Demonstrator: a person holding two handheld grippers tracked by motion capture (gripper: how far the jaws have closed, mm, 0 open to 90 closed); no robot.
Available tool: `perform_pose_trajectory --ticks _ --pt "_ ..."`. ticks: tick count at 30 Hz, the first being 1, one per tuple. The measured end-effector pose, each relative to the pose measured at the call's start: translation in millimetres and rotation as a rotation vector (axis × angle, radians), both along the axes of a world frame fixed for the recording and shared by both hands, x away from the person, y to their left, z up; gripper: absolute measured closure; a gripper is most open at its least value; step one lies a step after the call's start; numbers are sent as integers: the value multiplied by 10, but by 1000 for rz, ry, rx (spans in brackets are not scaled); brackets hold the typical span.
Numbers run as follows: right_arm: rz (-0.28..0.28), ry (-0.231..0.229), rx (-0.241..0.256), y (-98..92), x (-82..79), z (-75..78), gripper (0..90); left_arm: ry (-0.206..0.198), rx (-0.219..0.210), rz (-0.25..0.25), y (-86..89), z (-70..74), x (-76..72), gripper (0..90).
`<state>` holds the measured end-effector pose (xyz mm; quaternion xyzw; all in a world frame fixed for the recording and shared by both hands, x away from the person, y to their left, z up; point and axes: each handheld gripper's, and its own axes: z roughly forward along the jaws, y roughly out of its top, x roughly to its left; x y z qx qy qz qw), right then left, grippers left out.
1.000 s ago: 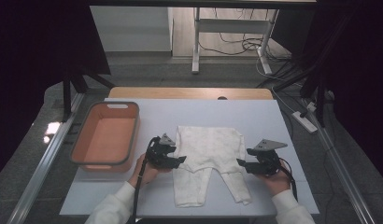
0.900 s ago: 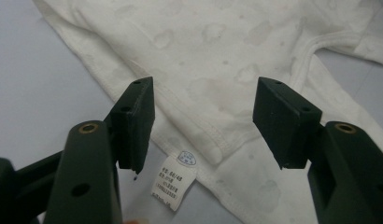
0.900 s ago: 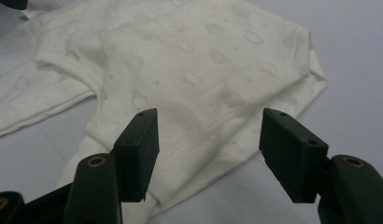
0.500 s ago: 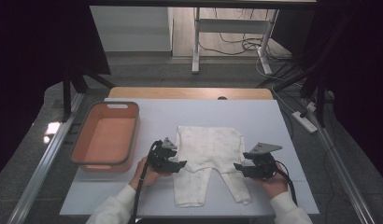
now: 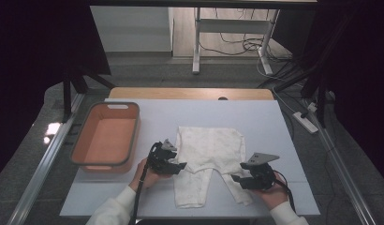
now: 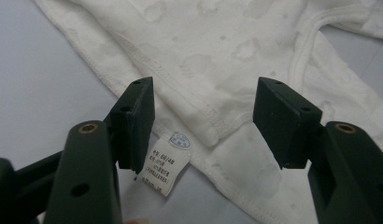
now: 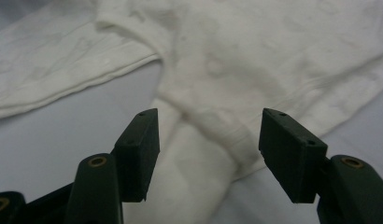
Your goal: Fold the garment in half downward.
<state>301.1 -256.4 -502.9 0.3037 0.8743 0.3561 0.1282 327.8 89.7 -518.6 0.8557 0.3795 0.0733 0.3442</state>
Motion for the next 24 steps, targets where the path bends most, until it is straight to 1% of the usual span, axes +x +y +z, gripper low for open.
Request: perform_pose_trajectory --ticks 2,5,7,9,10,11,14,16,18,20,23,24 --pt "18 7 -11 45 -97 -2 394 -1 0 0 1 3 -1 392" --pt "44 7 -57 126 -223 -24 422 -2 -2 2 -1 11 0 392" --pt "59 15 -88 174 -268 -54 467 -5 -5 2 -7 16 -1 392" --pt "60 28 -136 208 -283 -97 510 -5 -6 1 -11 18 -2 392" --pt "59 24 -139 212 -286 -106 534 -4 -6 1 -11 17 -1 392" --pt "51 26 -145 209 -283 -97 565 -4 -5 1 -9 16 -1 392" --pt "37 21 -151 194 -285 -88 733 0 -10 4 4 16 8 392" --pt "31 12 -166 209 -291 -79 814 6 -22 6 11 18 11 393" --pt "47 30 -157 240 -295 -70 834 2 -21 8 12 20 12 392" --pt "66 30 -140 283 -310 -44 835 3 -21 8 19 24 15 392" --pt "86 27 -68 329 -330 37 830 2 -27 14 32 28 22 392" --pt "88 29 -51 345 -337 48 823 2 -27 15 36 31 25 392"
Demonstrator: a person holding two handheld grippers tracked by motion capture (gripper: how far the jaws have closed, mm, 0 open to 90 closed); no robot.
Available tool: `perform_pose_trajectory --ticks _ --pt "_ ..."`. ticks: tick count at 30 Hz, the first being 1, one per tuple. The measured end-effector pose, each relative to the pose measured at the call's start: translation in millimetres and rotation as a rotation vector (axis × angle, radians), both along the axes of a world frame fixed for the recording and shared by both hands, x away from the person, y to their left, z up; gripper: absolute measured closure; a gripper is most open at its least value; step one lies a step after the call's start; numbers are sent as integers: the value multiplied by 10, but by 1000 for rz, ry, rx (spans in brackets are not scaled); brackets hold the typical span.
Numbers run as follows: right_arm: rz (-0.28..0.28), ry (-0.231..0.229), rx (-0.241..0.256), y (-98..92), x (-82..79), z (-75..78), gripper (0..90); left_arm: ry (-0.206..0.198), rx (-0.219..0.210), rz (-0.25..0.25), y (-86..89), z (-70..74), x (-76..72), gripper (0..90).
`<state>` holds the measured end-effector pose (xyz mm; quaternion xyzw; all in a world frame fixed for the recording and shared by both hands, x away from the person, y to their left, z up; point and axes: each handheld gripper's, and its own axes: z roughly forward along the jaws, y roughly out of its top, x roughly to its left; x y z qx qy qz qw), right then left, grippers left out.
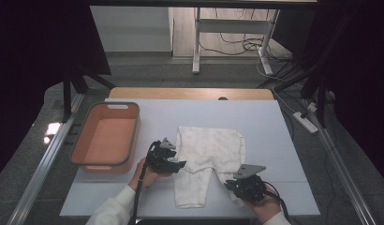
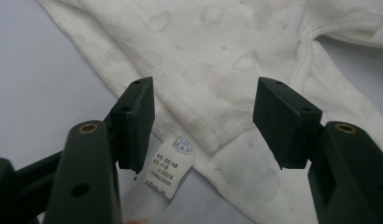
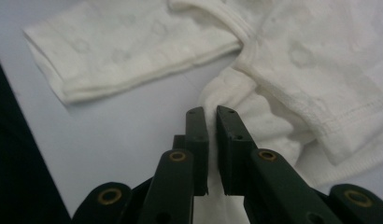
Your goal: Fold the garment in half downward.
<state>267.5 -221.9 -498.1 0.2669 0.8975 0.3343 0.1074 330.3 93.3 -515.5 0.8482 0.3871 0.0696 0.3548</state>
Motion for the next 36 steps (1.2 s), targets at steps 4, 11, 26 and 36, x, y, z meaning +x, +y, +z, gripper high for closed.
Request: perform_pose_trajectory --ticks 4,11,26,36 --pt "20 25 22 48 8 -27 750 1 -7 6 14 4 8 393" --pt "-78 -29 100 -232 22 139 547 -4 -11 8 27 16 14 392" --pt "-193 -3 -57 -439 92 -149 525 -8 -16 6 18 32 20 392" --pt "-181 2 -46 -345 76 -136 509 -9 -18 6 18 34 21 392"
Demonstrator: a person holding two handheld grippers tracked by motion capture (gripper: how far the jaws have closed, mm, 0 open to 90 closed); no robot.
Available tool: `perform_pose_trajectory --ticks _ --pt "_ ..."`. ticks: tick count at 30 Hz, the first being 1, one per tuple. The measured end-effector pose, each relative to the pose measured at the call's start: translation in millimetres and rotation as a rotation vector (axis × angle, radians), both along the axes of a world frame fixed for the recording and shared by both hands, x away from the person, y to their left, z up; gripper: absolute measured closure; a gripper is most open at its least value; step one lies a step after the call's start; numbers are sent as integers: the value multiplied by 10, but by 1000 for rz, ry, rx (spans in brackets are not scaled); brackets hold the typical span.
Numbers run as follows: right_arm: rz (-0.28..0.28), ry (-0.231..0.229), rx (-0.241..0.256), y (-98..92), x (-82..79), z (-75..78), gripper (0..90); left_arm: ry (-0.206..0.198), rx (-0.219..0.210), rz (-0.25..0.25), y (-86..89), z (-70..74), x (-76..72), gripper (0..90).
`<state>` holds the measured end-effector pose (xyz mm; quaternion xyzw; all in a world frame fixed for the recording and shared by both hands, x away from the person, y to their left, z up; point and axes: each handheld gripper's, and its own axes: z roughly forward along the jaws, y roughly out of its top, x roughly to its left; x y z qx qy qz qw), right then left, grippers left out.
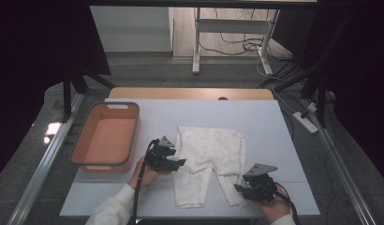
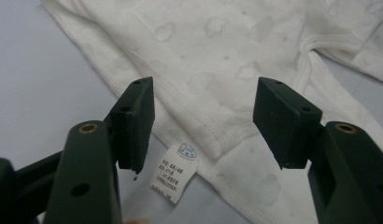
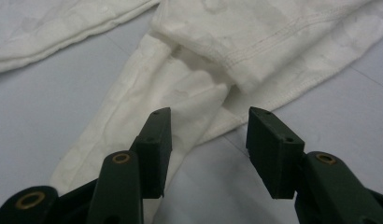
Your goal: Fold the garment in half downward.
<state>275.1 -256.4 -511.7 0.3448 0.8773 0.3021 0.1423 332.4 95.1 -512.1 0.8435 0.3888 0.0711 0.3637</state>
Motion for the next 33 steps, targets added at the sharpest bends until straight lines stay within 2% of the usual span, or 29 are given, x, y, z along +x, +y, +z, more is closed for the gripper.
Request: perform_pose_trajectory --ticks 2,6,9,11,16,23,26,28,29,31,33 --pt "-6 1 -1 28 5 -8 541 0 1 -1 0 -1 0 392" --pt "14 2 2 81 19 -12 693 -1 -1 1 0 2 0 392" --pt "30 5 -3 102 10 -3 840 -1 -1 0 2 3 0 392" --pt "37 0 -9 105 7 0 876 -1 0 0 1 2 0 392" --pt "36 -3 -5 63 16 42 885 -1 4 -1 10 7 4 392" --pt "-19 -75 35 -178 -18 283 888 -5 2 0 18 19 3 392" --pt "-34 -95 32 -233 -7 345 888 -7 -1 2 24 26 2 392" --pt "-36 -99 9 -234 0 344 882 -7 -4 6 31 28 4 392" --pt "-32 -94 2 -226 6 324 870 -6 -4 8 33 27 6 392" --pt "-32 -72 -7 -197 15 265 754 -6 -3 8 33 25 8 392" --pt "-28 -82 -13 -163 -3 250 682 -7 -3 7 33 26 7 392"
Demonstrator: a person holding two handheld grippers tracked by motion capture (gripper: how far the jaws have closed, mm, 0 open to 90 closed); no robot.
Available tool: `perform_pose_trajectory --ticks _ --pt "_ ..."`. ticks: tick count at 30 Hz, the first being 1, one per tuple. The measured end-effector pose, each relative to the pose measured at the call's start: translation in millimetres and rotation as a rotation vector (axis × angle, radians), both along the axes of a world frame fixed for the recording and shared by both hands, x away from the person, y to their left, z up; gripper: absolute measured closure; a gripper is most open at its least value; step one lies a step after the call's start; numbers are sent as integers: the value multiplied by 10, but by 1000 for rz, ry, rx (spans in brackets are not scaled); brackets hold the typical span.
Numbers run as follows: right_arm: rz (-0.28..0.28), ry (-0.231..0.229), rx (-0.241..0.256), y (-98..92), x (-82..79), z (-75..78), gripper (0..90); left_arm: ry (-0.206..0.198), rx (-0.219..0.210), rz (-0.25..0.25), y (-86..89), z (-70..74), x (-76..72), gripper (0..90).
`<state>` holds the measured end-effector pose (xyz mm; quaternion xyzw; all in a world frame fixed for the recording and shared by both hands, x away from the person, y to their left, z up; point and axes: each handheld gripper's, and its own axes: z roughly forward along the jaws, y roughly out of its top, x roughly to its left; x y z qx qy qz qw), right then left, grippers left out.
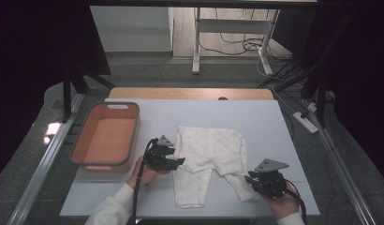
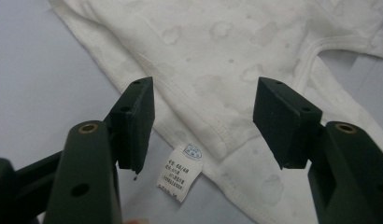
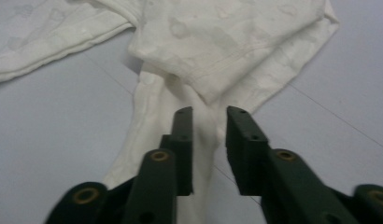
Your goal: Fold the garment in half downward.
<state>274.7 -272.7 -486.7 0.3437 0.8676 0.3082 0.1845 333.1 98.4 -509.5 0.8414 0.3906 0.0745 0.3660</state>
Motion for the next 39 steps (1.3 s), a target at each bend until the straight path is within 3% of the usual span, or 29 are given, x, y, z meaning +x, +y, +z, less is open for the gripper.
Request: perform_pose_trajectory --ticks 4,10,12,15,18,20,23,27,31,34,37,39 --pt "47 -8 29 123 -107 59 593 -1 -2 2 3 0 2 392" --pt "128 67 -77 360 -180 -152 568 -3 -1 1 3 8 -3 392" --pt "114 81 -119 380 -167 -200 596 -3 -1 0 2 6 -2 392" --pt "94 117 -91 343 -139 -207 693 -3 0 0 3 7 -1 392" --pt "95 116 -91 333 -142 -204 822 -5 0 -2 3 14 -4 392" --pt "102 112 -98 345 -153 -199 848 -7 0 -3 2 18 -5 392" --pt "142 128 -34 406 -194 -154 852 -8 -1 0 7 22 -5 392" --pt "195 117 46 563 -276 -65 843 -9 -8 5 13 22 -1 392" --pt "211 136 28 657 -271 -123 705 -9 -2 0 7 22 -5 392" --pt "186 117 67 574 -237 -80 600 -10 -3 -1 2 23 -6 392" --pt "129 69 136 395 -164 45 577 -18 -5 2 6 23 -5 392" --pt "90 42 147 277 -99 91 575 -21 -5 2 11 25 -5 392"
